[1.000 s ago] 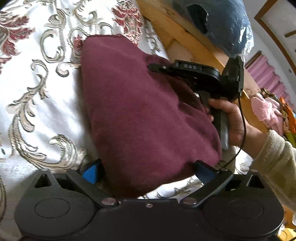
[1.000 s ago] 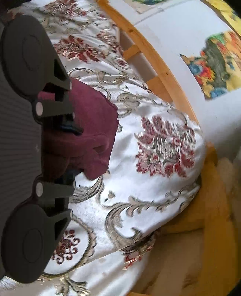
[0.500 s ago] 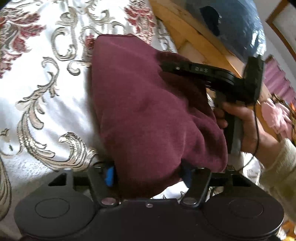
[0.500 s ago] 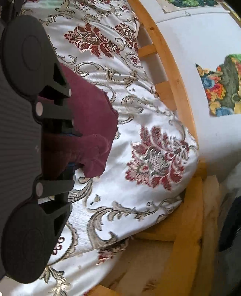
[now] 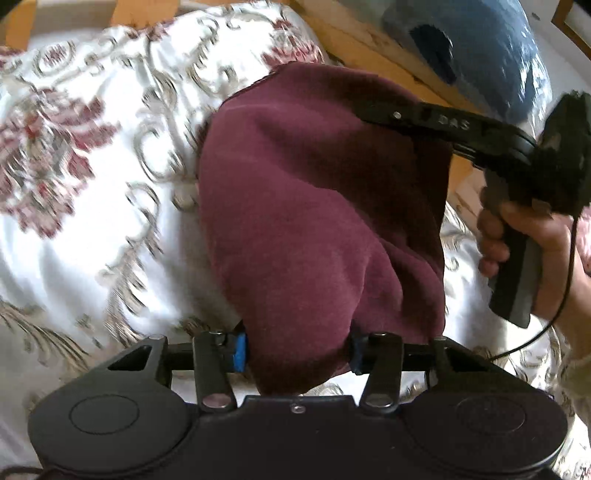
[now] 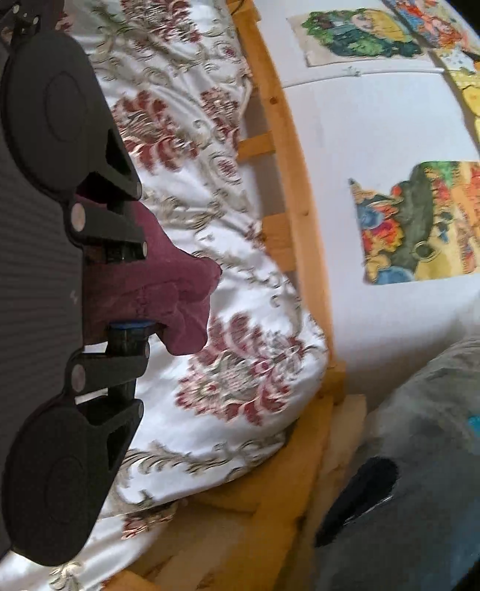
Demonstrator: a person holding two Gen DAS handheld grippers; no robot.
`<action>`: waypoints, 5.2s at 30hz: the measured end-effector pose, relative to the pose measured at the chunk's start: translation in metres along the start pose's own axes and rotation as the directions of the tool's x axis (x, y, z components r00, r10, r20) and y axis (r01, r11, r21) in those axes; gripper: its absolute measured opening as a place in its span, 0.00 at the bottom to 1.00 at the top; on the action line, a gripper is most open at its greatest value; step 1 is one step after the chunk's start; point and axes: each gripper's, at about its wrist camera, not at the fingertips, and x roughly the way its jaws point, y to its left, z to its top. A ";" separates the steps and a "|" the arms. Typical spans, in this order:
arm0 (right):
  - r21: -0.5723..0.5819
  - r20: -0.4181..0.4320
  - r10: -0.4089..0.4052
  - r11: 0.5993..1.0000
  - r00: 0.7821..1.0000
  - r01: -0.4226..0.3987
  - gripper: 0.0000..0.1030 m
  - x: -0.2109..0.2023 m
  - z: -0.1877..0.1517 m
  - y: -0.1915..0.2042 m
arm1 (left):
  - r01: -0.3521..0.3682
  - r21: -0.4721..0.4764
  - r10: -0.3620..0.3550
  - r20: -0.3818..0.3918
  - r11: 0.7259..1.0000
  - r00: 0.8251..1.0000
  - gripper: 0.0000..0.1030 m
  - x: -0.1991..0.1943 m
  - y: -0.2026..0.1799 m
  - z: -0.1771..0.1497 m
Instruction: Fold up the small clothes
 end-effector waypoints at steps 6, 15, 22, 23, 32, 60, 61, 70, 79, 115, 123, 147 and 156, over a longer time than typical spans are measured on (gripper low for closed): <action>0.036 0.107 0.033 0.999 0.994 -0.037 0.23 0.012 0.018 0.014 | -0.087 0.060 0.082 0.070 0.994 0.994 0.48 -0.029 0.008 0.026; 0.048 0.098 0.080 0.995 0.992 -0.085 0.23 0.071 0.038 0.035 | -0.219 0.125 0.200 0.146 0.968 0.969 0.49 -0.036 0.046 0.050; 0.009 0.030 0.070 0.998 0.997 -0.070 0.23 0.108 0.031 0.044 | -0.239 0.083 0.229 0.116 0.967 0.966 0.51 -0.013 0.066 0.048; 0.008 0.019 0.063 0.998 0.998 -0.063 0.24 0.112 0.028 0.042 | -0.243 0.089 0.233 0.110 0.966 0.966 0.51 -0.009 0.067 0.047; 0.163 -0.046 -0.003 0.986 0.999 0.011 0.28 0.126 0.002 0.002 | -0.217 0.075 0.211 0.080 0.973 0.974 0.66 0.000 0.073 0.045; 0.190 -0.023 -0.009 0.982 1.000 0.013 0.90 0.033 -0.061 0.008 | -0.134 -0.086 0.142 0.097 0.987 0.985 0.99 -0.005 0.081 0.050; 0.181 -0.034 -0.007 0.983 0.999 0.013 0.92 0.028 -0.067 0.011 | -0.136 -0.093 0.145 0.104 0.986 0.984 0.99 -0.006 0.080 0.051; 0.167 -0.082 0.060 0.985 0.995 -0.045 0.82 -0.004 -0.100 0.050 | -0.188 -0.140 0.212 0.182 0.972 0.960 0.99 -0.022 0.080 0.055; 0.188 -0.130 0.095 0.980 0.987 -0.069 0.40 0.008 -0.104 0.065 | -0.235 -0.198 0.257 0.095 0.952 0.962 0.99 -0.009 0.096 0.051; 0.032 -0.071 -0.121 0.992 0.990 0.124 0.12 -0.034 -0.104 0.088 | -0.361 0.004 0.355 0.173 0.932 0.919 0.99 -0.066 0.027 0.026; 0.038 0.014 -0.148 0.988 0.989 0.147 0.49 -0.081 -0.092 0.101 | -0.390 0.012 0.374 0.259 0.921 0.891 0.99 -0.106 0.004 0.014; -0.024 0.150 -0.131 0.990 0.980 0.136 1.00 -0.205 -0.092 0.155 | -0.517 -0.044 0.485 0.421 0.855 0.766 0.99 -0.229 -0.017 -0.087; 0.010 0.075 -0.150 0.989 0.986 0.149 1.00 -0.205 -0.112 0.153 | -0.526 -0.101 0.521 0.381 0.845 0.764 0.99 -0.212 0.003 -0.115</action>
